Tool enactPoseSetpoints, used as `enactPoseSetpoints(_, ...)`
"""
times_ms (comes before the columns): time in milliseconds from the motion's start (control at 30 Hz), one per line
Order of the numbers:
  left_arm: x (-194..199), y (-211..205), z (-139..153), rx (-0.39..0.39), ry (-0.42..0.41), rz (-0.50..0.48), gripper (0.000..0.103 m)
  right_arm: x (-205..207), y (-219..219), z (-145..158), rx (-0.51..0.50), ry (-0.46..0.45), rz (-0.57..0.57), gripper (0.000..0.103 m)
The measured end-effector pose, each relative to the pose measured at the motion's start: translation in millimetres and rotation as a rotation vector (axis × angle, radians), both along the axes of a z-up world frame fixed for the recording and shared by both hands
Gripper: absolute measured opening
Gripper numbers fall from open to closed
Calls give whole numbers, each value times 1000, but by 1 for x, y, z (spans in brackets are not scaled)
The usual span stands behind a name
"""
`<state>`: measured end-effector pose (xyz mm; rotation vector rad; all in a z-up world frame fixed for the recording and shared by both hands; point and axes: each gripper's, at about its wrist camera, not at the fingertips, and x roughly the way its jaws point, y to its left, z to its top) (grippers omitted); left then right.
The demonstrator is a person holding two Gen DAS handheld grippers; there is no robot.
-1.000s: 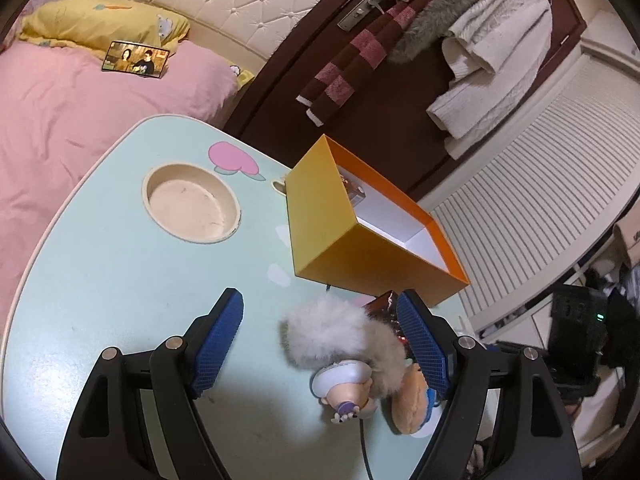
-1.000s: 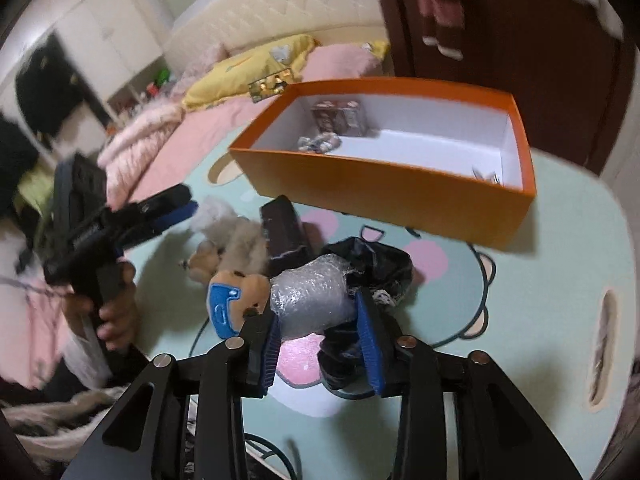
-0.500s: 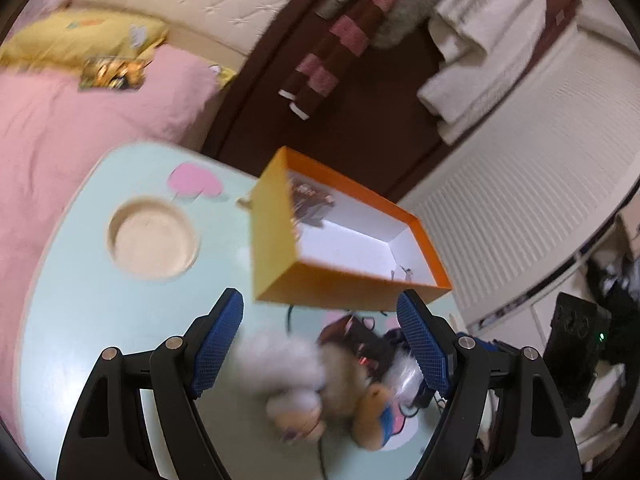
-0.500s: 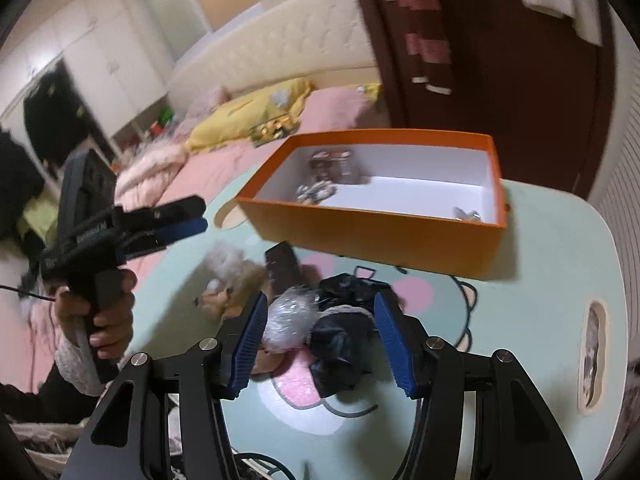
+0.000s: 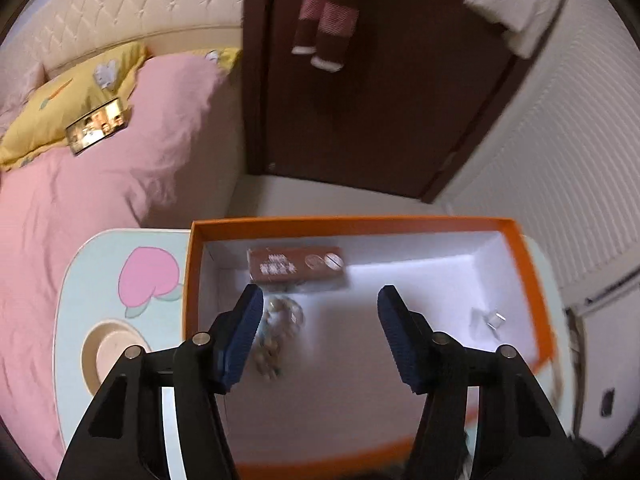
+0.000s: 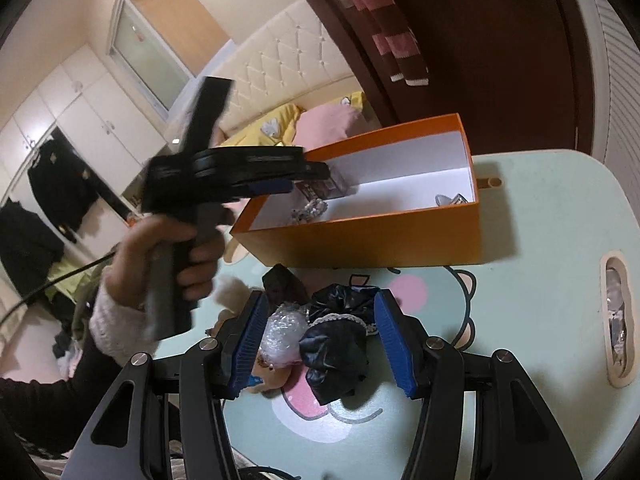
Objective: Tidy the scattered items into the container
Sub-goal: 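Grasp the brown printed card box inside the orange box with the left tool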
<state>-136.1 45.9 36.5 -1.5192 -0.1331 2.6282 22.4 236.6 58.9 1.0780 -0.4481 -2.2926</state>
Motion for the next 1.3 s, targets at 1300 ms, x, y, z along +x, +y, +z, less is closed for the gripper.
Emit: enactPoseSetpoints(1300,127,-88,32,146,105,-8,57,-6,17,-2,-53,-49,-7,56)
